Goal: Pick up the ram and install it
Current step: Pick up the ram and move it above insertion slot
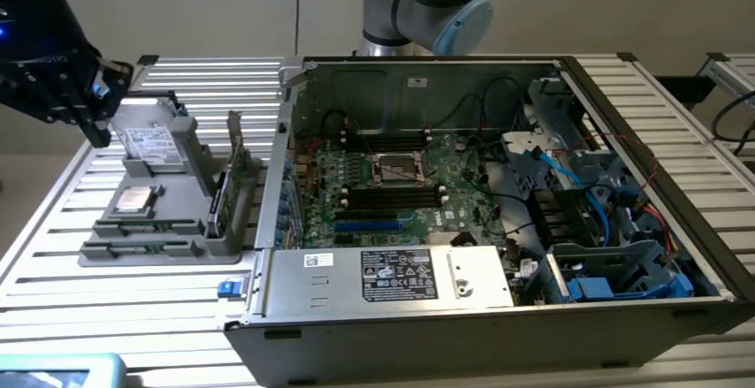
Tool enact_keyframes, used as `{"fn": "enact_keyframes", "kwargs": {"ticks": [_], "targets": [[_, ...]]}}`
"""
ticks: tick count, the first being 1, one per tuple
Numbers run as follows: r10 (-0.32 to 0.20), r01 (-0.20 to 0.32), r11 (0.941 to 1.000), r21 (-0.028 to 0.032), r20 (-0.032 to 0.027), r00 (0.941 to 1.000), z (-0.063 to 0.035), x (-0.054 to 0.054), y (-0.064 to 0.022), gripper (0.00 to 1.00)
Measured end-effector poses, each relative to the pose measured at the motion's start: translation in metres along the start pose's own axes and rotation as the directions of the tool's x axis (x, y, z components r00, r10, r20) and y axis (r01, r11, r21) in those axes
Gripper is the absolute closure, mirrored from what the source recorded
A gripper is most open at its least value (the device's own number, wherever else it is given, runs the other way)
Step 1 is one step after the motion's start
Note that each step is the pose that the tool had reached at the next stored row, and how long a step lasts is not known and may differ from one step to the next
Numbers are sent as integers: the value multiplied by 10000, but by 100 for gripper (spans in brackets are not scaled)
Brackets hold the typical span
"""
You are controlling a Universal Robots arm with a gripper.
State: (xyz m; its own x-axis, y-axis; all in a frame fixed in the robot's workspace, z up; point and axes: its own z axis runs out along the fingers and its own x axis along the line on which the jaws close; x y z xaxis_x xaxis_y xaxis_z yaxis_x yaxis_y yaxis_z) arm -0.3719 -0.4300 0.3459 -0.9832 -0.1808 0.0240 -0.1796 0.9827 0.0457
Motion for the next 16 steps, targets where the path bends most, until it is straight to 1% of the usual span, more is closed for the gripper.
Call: {"fn": "enact_keyframes", "kwargs": {"ticks": [2,4,6,8,10,12,15,16], "targets": [[-365,365,9993,8,-18,9993,0,0,0,89],[-723,723,9974,17,-34,9974,1,0,0,89],[-1087,1087,9941,23,-50,9941,4,-1,-1,89],[-1453,1453,9894,32,-68,9894,7,-1,-1,89],[-1808,1808,9835,39,-80,9835,10,-1,-1,89],[-2166,2166,9762,46,-95,9762,13,-1,-1,89],[-2656,2656,9641,61,-100,9640,23,-1,-1,89],[-2828,2829,9591,65,-104,9591,24,-1,-1,89]]}}
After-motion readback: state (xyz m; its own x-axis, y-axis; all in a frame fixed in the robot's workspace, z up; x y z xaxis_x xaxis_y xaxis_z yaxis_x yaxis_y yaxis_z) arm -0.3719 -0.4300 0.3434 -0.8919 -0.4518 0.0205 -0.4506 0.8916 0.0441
